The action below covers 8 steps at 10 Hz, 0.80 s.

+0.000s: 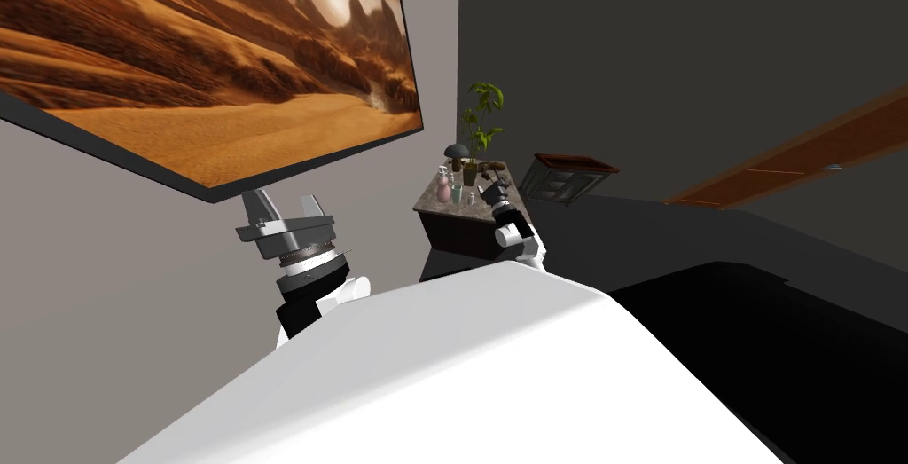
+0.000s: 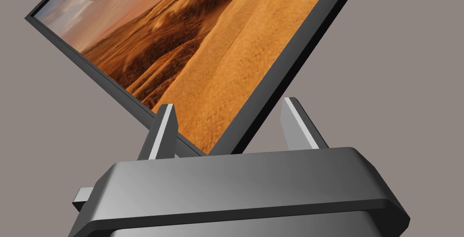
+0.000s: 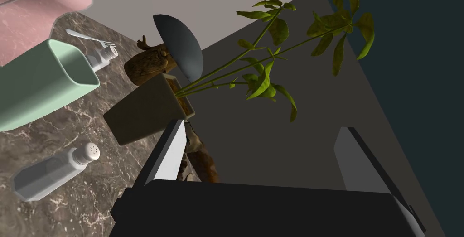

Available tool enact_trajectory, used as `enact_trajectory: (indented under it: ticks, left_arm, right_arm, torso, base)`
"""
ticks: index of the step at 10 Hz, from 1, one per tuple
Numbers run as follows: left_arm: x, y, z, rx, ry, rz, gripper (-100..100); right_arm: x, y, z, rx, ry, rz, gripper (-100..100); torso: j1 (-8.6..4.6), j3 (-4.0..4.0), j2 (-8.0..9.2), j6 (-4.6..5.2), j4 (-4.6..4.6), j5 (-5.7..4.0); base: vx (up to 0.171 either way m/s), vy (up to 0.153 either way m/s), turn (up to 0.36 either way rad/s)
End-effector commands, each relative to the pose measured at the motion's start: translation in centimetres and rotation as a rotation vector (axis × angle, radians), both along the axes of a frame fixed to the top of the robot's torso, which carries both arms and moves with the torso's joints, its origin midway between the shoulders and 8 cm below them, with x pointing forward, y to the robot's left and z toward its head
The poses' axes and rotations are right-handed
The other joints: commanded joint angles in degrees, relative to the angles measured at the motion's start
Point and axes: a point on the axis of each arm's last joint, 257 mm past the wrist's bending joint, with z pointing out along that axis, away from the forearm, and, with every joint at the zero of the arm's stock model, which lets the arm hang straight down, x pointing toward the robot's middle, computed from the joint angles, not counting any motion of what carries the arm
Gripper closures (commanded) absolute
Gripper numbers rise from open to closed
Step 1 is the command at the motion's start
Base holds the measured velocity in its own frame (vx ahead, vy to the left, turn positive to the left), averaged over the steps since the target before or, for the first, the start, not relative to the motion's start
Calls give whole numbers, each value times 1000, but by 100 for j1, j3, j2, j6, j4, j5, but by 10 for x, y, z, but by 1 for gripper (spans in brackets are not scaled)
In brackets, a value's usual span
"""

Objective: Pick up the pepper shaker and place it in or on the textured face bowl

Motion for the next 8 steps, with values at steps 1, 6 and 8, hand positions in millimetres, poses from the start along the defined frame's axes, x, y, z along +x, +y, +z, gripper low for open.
enact_trajectory:
  ticks: [1, 6, 8]
  left_arm:
    - [0, 0, 0, 0, 0, 0, 0]
    - [0, 0, 0, 0, 0, 0, 0]
    - [0, 0, 0, 0, 0, 0, 0]
  right_arm:
    - [4, -1, -6, 7, 27, 2, -100]
    - [31, -2, -42, 159, 187, 57, -100]
    - [32, -2, -51, 157, 224, 52, -100]
  torso:
    - [0, 0, 0, 0, 0, 0]
    - [-2, -2, -3, 0, -1, -1]
    - [-2, -2, -4, 0, -1, -1]
  base:
    - [-7, 2, 5]
    - [-13, 0, -28]
    - [-5, -2, -7]
